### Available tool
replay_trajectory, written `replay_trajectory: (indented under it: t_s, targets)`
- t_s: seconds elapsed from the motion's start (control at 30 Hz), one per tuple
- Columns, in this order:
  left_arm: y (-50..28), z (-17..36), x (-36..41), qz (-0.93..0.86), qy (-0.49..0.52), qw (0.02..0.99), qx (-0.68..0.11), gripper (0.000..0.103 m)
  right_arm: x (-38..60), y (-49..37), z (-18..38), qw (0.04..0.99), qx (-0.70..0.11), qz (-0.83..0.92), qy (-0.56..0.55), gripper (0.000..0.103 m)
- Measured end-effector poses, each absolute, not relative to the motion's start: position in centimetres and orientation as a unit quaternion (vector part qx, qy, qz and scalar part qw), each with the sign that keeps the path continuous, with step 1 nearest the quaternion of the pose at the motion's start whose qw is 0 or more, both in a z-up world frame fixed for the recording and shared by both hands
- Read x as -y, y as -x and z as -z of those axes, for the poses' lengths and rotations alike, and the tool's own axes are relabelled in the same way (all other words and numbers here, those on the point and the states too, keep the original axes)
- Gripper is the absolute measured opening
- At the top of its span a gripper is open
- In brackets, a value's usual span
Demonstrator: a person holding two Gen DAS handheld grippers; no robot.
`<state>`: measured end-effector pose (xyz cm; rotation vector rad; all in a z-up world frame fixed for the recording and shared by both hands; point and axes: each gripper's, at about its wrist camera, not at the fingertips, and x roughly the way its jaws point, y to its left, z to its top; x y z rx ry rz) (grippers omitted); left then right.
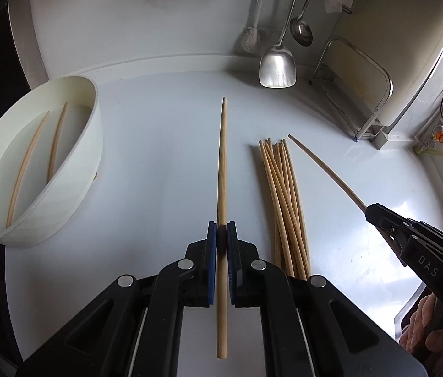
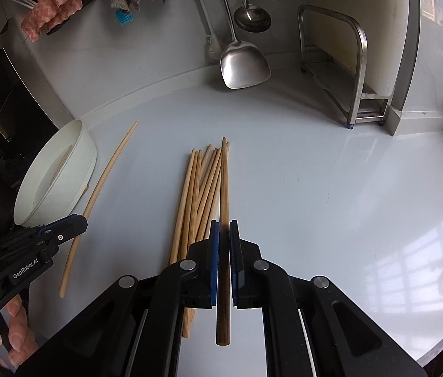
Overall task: Organize utensils
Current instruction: 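Carry both chopsticks into the basin and open both tools to release them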
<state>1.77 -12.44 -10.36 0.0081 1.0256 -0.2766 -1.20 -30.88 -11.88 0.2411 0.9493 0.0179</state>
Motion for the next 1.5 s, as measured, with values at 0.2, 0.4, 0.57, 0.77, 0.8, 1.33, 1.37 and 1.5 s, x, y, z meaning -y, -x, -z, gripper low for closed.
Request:
replay_trajectory:
  t_s: [0.2,0.4,0.57,0.77,0.8,1.33,1.37,1.5]
  targets:
    - [-1.0,8.3,12.1,0.125,0.01,0.869,-0.479,0.007,31.0,1.5,9.5,0.888,-0.443,-0.023,-0.119,0.006]
    - [-0.5,5.6,9.5,0.1,0.029,0.88,-0.464,0.007,28.6,0.6,7.0,0.895,-0.431,-0.061,-0.097,0.006]
    - [-0.4,3.9,4.9,0.058,0.042,0.888,-0.453,0.007,24.5,-1.4,5.0,0.902,-0.413,-0.102,-0.078,0.006]
    - [-1.7,2.4,-1.8,0.021,0.052,0.897,-0.439,0.007,17.1,-4.7,3.0,0.905,-0.396,-0.144,-0.054,0.006]
    - [-2.0,2.1,-2.9,0.019,0.053,0.898,-0.436,0.007,15.9,-5.2,2.7,0.905,-0.395,-0.149,-0.052,0.006]
    - [-8.7,5.4,-14.7,0.013,0.059,0.885,-0.462,0.007,-1.0,-12.9,5.8,0.887,-0.421,-0.189,-0.021,0.006]
    - [-9.1,5.8,-15.0,0.015,0.059,0.883,-0.466,0.007,-1.5,-13.3,6.3,0.886,-0.424,-0.186,-0.019,0.006]
    - [-10.4,7.5,-16.0,0.026,0.059,0.873,-0.483,0.007,-3.5,-14.6,8.1,0.879,-0.443,-0.178,-0.01,0.006]
